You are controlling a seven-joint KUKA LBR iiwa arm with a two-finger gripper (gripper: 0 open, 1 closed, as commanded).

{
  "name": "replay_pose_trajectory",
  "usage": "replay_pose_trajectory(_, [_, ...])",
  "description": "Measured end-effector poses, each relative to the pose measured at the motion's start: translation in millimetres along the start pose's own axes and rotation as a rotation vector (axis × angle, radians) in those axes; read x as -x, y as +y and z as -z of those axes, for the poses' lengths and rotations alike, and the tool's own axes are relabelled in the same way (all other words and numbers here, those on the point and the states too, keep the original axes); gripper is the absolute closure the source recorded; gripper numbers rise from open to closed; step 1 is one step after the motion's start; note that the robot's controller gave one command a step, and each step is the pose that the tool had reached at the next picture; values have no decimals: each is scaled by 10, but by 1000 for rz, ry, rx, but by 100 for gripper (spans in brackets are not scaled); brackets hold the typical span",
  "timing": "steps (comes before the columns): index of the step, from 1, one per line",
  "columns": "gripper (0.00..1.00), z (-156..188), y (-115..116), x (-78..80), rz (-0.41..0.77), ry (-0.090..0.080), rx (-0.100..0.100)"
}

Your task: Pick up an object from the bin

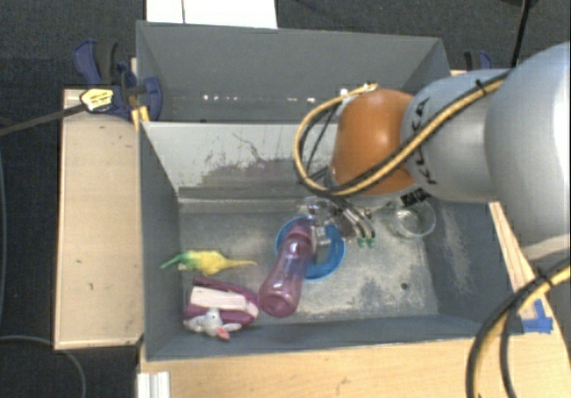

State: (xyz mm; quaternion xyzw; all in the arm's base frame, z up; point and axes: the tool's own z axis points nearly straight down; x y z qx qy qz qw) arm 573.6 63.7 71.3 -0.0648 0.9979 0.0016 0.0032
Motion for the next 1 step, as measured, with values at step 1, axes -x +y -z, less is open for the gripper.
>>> replay_pose_trajectory(1, [100, 1822, -191, -66, 67, -12, -1])
